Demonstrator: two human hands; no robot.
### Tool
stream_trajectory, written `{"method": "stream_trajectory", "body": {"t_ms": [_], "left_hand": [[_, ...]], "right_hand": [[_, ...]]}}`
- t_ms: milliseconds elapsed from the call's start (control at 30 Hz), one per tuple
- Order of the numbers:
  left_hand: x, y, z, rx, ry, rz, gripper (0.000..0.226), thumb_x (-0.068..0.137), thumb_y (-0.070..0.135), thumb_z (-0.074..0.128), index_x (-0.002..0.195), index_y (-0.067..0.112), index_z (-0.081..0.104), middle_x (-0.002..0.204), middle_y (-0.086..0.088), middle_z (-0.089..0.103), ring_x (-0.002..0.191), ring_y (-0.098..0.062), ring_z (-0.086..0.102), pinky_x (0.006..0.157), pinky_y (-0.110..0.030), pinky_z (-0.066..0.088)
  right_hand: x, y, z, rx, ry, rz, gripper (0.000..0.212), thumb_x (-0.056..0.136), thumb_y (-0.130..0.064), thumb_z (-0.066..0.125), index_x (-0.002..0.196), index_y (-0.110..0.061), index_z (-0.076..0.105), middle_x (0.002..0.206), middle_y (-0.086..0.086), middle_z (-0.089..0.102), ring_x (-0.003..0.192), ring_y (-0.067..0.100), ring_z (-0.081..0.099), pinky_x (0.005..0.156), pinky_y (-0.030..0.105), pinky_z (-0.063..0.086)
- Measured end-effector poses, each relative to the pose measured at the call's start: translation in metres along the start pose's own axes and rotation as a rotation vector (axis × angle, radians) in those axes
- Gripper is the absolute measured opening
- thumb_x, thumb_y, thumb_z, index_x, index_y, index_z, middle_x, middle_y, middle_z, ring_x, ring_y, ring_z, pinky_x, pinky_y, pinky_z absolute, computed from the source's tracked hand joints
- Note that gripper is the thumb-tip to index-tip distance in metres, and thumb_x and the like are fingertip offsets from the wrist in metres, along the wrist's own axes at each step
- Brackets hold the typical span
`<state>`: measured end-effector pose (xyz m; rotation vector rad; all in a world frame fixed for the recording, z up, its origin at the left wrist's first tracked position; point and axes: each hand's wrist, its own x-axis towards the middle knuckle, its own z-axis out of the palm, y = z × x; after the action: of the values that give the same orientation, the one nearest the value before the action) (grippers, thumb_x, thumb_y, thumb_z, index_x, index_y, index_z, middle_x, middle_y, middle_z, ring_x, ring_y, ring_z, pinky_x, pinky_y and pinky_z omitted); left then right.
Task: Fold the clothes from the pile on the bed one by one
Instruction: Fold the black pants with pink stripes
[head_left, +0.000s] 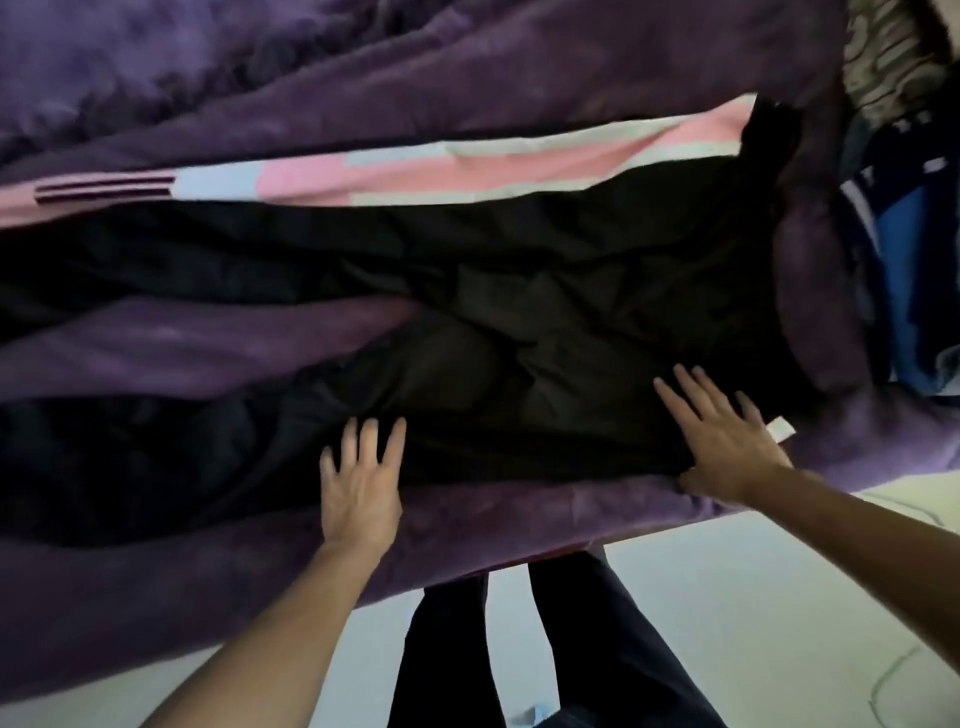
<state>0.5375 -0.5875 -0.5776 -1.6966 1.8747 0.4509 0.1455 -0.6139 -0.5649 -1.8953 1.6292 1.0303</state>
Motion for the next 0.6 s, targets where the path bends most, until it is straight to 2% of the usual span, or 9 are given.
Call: {"method": "stream_trajectory", "body": {"t_ms": [67,133,200,267,367,433,500,600], "left_hand": [[0.004,-0.007,0.001,-0.079,0.096,0.009,0.073,0.07,0.012,0.076,0.137,0.02,0.049,0.135,-0.01,0.049,0.128,-0.032,0.042,0.093,-0.048,0.039],[0.01,-0.019,-0.009,-0.171,0.161,0.027,0.05,0.06,0.0,0.076,0.107,0.01,0.067,0.109,-0.012,0.061,0.105,-0.035,0.055,0.076,-0.046,0.046],[0.015,-0.034,-0.028,-0.278,0.185,0.01,0.029,0.06,-0.006,0.071,0.086,0.005,0.067,0.089,-0.013,0.062,0.088,-0.036,0.058,0.064,-0.044,0.048],[0.015,-0.05,-0.047,-0.347,0.204,-0.007,0.025,0.063,-0.007,0.066,0.085,0.005,0.065,0.084,-0.012,0.063,0.083,-0.036,0.06,0.06,-0.042,0.048],[0.008,-0.079,-0.076,-0.398,0.305,-0.037,0.028,0.059,-0.009,0.068,0.081,0.008,0.066,0.076,-0.012,0.066,0.07,-0.037,0.064,0.054,-0.039,0.047],[0.012,-0.096,-0.098,-0.452,0.374,-0.109,0.027,0.06,-0.008,0.07,0.079,0.011,0.066,0.073,-0.012,0.066,0.067,-0.039,0.064,0.054,-0.037,0.044],[0.028,-0.111,-0.121,-0.502,0.441,-0.167,0.028,0.061,-0.007,0.07,0.082,0.011,0.067,0.078,-0.016,0.067,0.071,-0.041,0.064,0.058,-0.04,0.045],[0.07,-0.129,-0.153,-0.57,0.528,-0.223,0.031,0.064,-0.005,0.07,0.093,0.008,0.07,0.088,-0.023,0.069,0.08,-0.043,0.065,0.07,-0.047,0.051]], "right_hand": [[-0.005,-0.001,0.003,-0.024,0.077,0.042,0.109,0.076,-0.037,0.065,0.152,-0.026,-0.012,0.162,0.0,-0.009,0.149,0.019,-0.005,0.114,0.045,0.02],[-0.014,-0.004,-0.001,0.059,0.242,0.087,0.08,0.083,-0.018,0.053,0.154,-0.022,0.017,0.161,0.002,0.018,0.147,0.02,0.019,0.108,0.044,0.031],[-0.023,-0.003,-0.012,0.237,0.424,0.192,0.058,0.08,-0.004,0.049,0.136,-0.016,0.055,0.141,0.007,0.053,0.127,0.03,0.052,0.097,0.044,0.042],[-0.035,0.005,-0.029,0.344,0.51,0.335,0.045,0.075,0.0,0.055,0.114,-0.016,0.071,0.117,0.009,0.069,0.099,0.039,0.063,0.088,0.044,0.045],[-0.046,0.024,-0.069,0.42,0.629,0.389,0.037,0.071,-0.012,0.05,0.1,-0.015,0.074,0.095,0.014,0.073,0.081,0.041,0.064,0.082,0.044,0.044],[-0.04,0.043,-0.104,0.451,0.717,0.388,0.036,0.073,-0.02,0.048,0.098,-0.014,0.073,0.088,0.018,0.072,0.077,0.041,0.066,0.076,0.045,0.048],[-0.019,0.064,-0.141,0.447,0.721,0.399,0.026,0.083,-0.02,0.052,0.1,-0.014,0.07,0.089,0.023,0.07,0.081,0.044,0.065,0.074,0.046,0.048],[0.033,0.081,-0.188,0.427,0.686,0.363,0.023,0.086,-0.023,0.057,0.104,-0.015,0.068,0.099,0.025,0.067,0.091,0.045,0.062,0.075,0.046,0.047]]}}
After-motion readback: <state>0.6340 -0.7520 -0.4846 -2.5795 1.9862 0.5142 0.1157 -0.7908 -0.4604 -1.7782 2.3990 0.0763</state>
